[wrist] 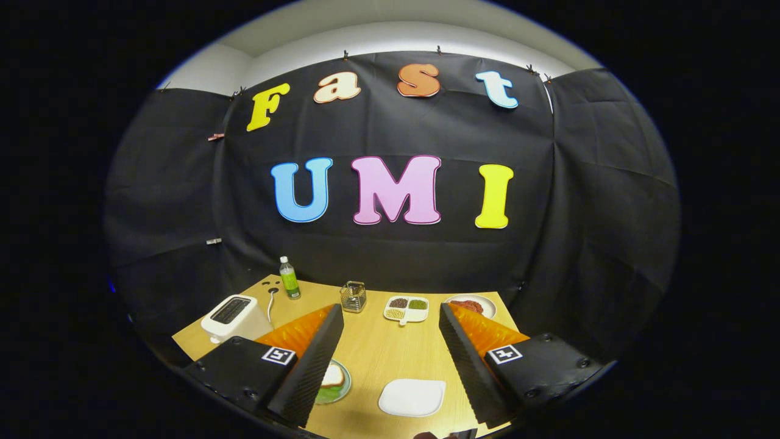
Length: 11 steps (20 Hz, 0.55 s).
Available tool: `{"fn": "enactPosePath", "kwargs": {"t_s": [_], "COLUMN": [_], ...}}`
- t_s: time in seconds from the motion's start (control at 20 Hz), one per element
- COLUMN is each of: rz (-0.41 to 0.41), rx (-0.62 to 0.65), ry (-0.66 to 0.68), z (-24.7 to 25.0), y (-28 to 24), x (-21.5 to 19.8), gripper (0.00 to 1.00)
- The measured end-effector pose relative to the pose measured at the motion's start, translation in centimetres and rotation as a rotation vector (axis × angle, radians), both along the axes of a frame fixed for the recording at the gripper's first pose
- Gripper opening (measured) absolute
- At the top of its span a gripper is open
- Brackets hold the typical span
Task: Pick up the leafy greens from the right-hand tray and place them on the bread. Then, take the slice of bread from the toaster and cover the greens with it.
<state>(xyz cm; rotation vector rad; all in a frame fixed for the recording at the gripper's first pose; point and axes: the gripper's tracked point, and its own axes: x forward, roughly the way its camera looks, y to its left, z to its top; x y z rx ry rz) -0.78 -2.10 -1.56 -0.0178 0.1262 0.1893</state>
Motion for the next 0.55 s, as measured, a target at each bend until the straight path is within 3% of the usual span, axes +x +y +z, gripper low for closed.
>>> {"fn": "enactPosePath", "kwargs": {"t_s": [0.55], "rz": [0.068], "rx": [0.021], "ry": [0.04], "z": [-0.76], "y": [0.26], "x": [0.69], "gripper": [0.98]}}
